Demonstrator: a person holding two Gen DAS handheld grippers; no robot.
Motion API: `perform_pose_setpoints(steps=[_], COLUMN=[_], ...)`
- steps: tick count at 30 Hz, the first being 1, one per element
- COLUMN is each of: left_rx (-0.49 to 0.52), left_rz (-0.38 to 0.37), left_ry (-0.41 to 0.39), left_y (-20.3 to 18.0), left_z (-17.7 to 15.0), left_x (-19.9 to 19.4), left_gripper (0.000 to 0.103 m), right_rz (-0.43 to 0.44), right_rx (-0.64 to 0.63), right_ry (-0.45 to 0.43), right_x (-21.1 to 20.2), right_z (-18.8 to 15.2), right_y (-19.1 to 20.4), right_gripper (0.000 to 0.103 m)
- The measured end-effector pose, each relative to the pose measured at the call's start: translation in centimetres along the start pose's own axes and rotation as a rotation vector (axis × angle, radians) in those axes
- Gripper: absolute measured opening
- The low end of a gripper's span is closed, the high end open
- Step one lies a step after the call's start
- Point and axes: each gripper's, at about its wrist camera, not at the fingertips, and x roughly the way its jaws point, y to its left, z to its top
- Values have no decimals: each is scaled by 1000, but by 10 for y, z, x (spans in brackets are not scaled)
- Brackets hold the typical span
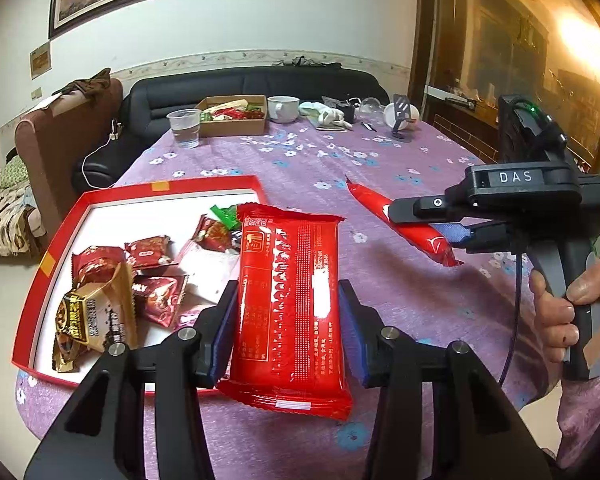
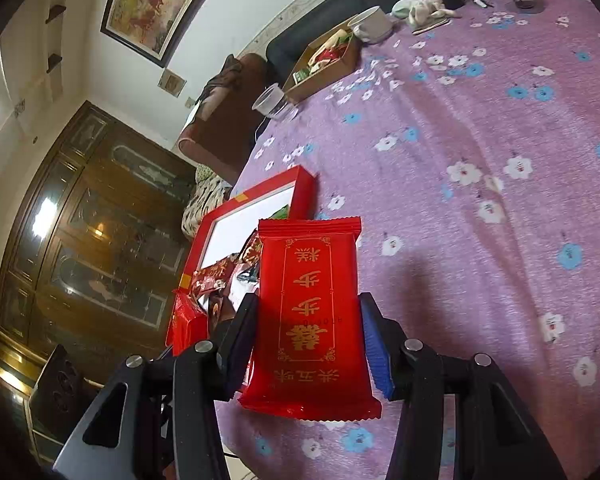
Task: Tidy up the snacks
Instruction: 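Carry both red packets to the tray and release them with both grippers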
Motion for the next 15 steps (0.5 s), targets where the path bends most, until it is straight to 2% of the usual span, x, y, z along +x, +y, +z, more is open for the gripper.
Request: perform_pose_setpoints(steps=[15], left_rx=[-55], left_rz=[43], left_ry=[-4], left_y=[33], left_z=[-10], left_x=[-7], left_gripper=[45], right_rz=[63], right_rx=[-41], right_ry=[58], right_x=[37], right_z=[-10], right_y=[46], right_gripper=[50])
